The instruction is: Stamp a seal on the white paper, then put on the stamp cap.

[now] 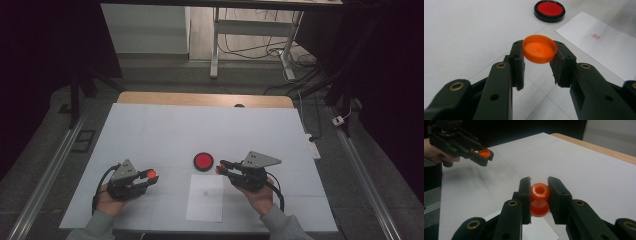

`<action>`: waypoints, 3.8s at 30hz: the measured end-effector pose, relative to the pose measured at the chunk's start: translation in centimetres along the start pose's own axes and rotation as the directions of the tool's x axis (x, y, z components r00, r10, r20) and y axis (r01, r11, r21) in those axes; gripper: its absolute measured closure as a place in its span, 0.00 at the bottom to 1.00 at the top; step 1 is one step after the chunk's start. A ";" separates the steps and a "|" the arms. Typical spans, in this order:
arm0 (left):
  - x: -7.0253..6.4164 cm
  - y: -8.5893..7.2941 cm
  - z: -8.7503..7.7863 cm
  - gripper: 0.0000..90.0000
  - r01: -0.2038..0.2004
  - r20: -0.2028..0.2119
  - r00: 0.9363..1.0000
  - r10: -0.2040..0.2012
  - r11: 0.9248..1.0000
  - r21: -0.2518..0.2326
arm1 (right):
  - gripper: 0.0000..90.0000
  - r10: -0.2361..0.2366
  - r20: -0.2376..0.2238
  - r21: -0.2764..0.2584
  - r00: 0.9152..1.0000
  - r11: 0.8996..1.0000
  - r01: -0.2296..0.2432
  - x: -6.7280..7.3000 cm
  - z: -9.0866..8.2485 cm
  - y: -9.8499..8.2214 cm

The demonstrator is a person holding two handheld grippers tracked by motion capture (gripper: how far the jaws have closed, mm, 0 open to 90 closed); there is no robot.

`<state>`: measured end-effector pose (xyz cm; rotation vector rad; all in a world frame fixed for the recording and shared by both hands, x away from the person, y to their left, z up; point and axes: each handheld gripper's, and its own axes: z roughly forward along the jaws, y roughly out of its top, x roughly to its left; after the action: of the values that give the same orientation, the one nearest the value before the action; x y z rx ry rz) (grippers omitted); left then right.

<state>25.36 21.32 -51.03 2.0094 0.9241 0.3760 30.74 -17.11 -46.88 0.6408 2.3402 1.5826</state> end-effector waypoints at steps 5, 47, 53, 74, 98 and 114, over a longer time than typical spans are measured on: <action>-1.0 0.7 0.2 0.72 -0.035 0.018 0.999 0.035 0.999 -0.008 | 0.80 -0.007 -0.010 0.005 1.000 1.000 0.007 0.2 0.2 0.1; -5.7 5.6 4.9 0.71 -0.167 0.134 0.977 0.167 0.986 -0.012 | 0.80 0.001 -0.039 -0.032 0.999 0.999 -0.002 0.4 0.0 0.4; -6.2 6.0 5.6 0.71 -0.174 0.145 0.974 0.173 0.985 -0.008 | 0.80 -0.002 -0.038 -0.032 0.999 0.999 0.001 0.4 -0.1 0.4; -7.4 6.9 8.0 0.72 -0.199 0.168 0.966 0.195 0.980 0.010 | 0.80 -0.003 -0.043 -0.038 0.999 0.999 0.002 0.6 -0.1 0.5; -8.4 7.2 9.8 0.72 -0.239 0.174 0.958 0.230 0.970 0.037 | 0.80 -0.009 -0.049 -0.031 0.999 1.000 0.008 0.8 0.1 0.4; -9.3 7.9 10.7 0.71 -0.251 0.190 0.951 0.242 0.968 0.025 | 0.80 -0.013 -0.054 -0.028 0.998 1.000 0.012 1.0 0.2 0.4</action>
<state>28.78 5.47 -50.10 2.1708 0.5727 0.2983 30.06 -16.38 -46.56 0.5834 2.3512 1.6440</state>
